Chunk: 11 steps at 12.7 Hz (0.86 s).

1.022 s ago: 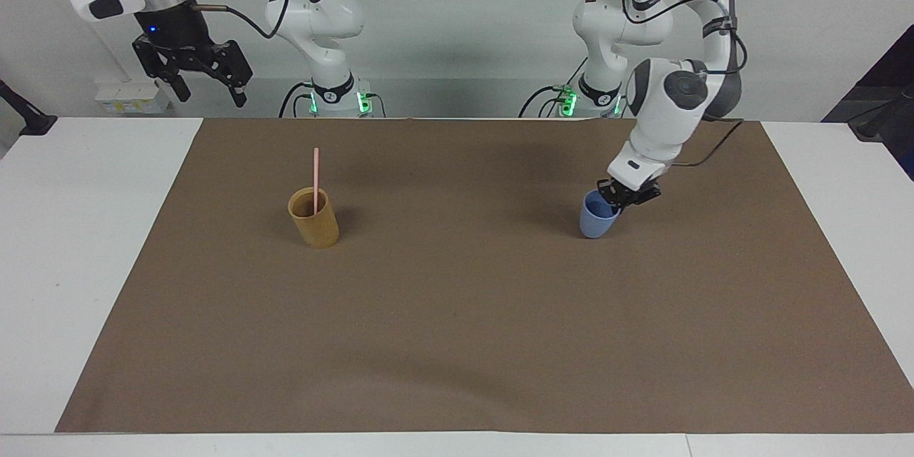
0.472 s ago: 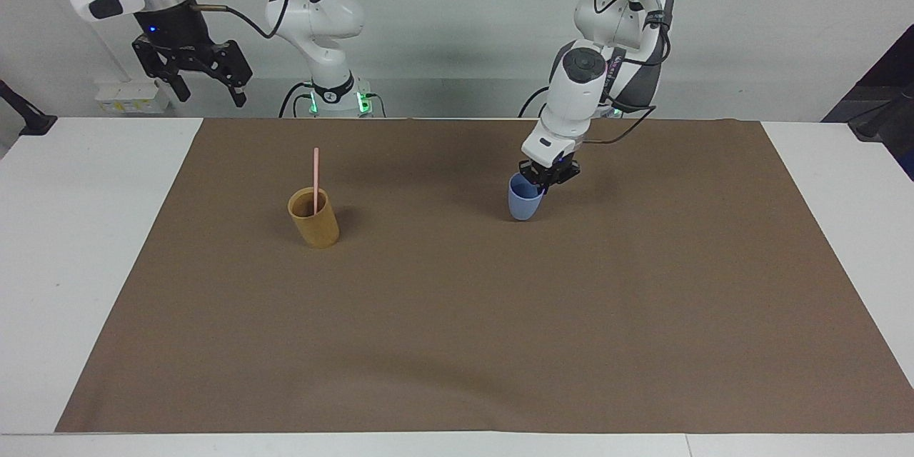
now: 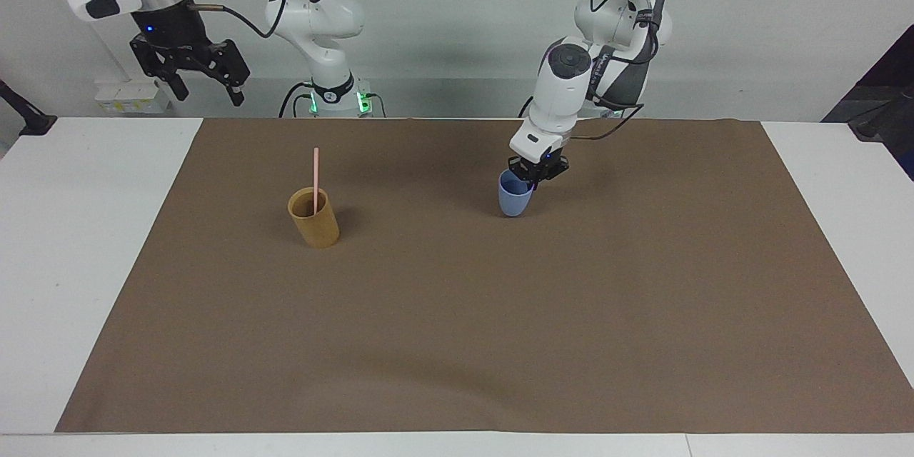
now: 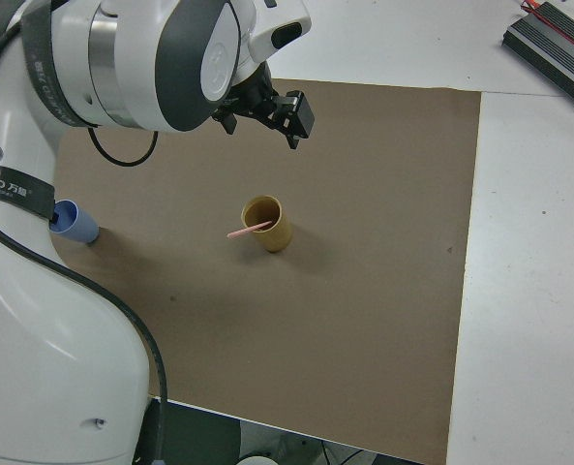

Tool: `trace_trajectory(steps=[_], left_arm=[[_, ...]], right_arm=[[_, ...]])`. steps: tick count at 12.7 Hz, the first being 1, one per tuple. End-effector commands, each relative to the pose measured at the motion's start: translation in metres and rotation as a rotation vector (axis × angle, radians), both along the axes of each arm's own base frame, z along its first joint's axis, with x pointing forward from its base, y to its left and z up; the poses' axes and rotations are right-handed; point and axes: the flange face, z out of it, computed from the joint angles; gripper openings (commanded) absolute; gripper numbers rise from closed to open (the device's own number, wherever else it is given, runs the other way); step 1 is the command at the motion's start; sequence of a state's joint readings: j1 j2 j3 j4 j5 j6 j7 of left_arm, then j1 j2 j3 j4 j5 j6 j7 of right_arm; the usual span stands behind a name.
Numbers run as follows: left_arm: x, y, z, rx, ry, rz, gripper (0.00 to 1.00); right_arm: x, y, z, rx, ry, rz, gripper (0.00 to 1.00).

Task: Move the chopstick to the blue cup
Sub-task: 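Slide the blue cup toward the table center with the left gripper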

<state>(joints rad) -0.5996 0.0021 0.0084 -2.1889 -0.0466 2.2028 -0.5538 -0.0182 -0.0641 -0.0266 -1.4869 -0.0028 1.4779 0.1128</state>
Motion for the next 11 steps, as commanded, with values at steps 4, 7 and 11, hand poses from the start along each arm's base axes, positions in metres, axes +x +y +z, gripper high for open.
trace_trajectory(steps=[4,7,11], left_arm=[[0.001,-0.001,0.002,-0.014,0.004,0.021,0.82],[0.011,-0.002,0.026,-0.031,-0.021,0.010,1.00],[0.050,0.039,0.105,-0.017,0.009,-0.013,1.00]], right_arm=[[0.008,0.023,-0.028,0.005,0.003,0.028,1.00],[0.013,0.053,-0.043,0.013,-0.011,0.002,1.00],[0.016,0.066,-0.060,0.009,-0.003,0.028,1.00]])
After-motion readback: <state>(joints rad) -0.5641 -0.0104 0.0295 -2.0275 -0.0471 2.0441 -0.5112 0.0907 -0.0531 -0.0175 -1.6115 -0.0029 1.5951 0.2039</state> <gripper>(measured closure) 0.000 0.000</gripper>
